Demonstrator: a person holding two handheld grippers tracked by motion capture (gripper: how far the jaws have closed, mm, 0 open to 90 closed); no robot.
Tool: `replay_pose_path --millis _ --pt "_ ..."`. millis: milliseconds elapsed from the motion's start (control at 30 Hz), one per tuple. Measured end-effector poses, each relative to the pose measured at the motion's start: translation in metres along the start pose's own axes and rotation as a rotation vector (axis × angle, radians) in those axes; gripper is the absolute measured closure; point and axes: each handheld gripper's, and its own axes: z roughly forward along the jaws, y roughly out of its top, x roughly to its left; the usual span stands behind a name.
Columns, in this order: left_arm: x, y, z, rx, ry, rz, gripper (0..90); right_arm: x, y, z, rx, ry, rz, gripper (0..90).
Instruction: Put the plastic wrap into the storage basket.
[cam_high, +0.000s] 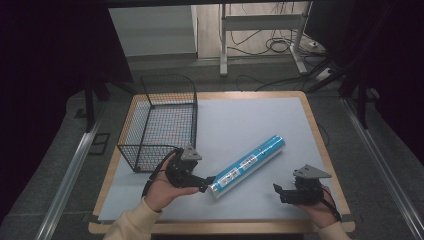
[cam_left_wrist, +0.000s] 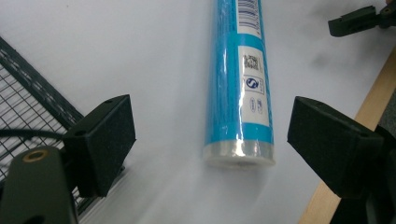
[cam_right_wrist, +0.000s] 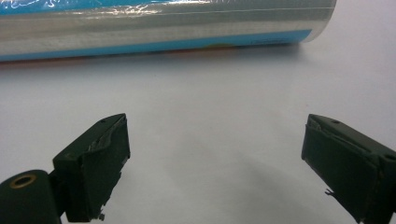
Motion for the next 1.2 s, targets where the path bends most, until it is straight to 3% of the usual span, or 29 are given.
replay_pose_path --millis 500,1200 --pt "-0.002 0.012 0.011 -0.001 -0.013 0.004 14.0 0.001 0.000 0.001 0.006 -0.004 -0.005 8.0" --pt "-0.008 0.029 0.026 0.048 -0.012 0.049 14.0 0.001 -0.001 0.002 0.013 -0.002 -0.015 8.0"
